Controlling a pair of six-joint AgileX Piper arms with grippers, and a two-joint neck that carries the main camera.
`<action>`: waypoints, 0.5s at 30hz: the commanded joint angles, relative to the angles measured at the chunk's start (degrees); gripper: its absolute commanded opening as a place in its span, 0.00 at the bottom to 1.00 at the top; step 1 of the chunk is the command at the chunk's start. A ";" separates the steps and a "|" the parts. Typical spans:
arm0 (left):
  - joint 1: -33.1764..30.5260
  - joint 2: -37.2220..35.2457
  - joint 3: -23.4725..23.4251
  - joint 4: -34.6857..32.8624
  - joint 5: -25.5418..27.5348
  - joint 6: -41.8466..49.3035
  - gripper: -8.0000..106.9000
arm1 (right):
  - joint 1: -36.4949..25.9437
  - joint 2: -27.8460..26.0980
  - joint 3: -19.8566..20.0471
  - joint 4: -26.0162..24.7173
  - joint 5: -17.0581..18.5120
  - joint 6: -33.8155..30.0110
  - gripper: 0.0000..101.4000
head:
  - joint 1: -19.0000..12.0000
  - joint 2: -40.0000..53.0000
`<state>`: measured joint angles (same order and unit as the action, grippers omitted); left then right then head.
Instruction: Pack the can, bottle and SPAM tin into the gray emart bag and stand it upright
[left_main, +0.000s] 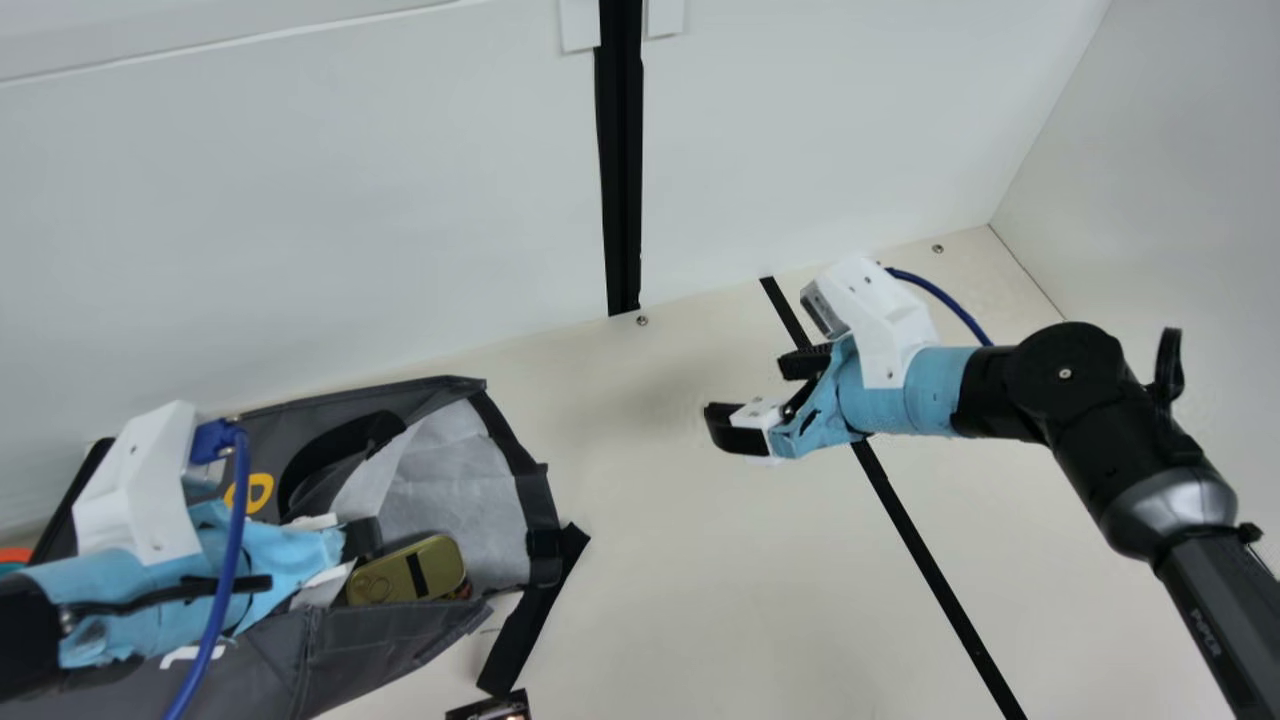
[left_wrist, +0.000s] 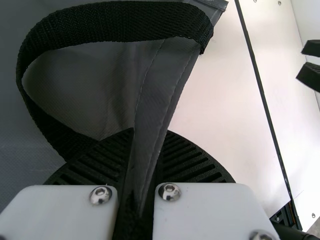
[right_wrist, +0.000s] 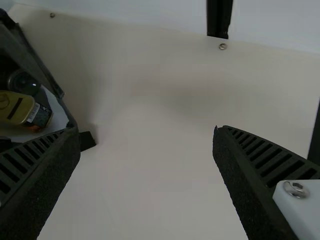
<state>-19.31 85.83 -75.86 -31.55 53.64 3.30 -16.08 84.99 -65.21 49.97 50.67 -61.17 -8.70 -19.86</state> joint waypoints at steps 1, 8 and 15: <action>0.00 0.00 0.00 0.00 0.00 0.00 0.00 | 0.23 0.55 0.12 1.33 0.57 -2.00 0.94 | -1.30 -0.14; 0.00 0.00 0.00 0.00 0.00 0.00 0.00 | 1.28 3.09 0.41 4.27 1.48 -6.43 0.94 | -1.30 -0.14; 0.00 0.00 0.00 0.00 0.00 0.00 0.00 | 2.44 5.97 -0.08 6.30 2.45 -10.00 0.94 | -1.30 -0.14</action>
<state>-19.31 85.83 -75.86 -31.55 53.64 3.30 -13.76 90.68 -65.24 56.19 52.82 -70.82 -8.70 -19.95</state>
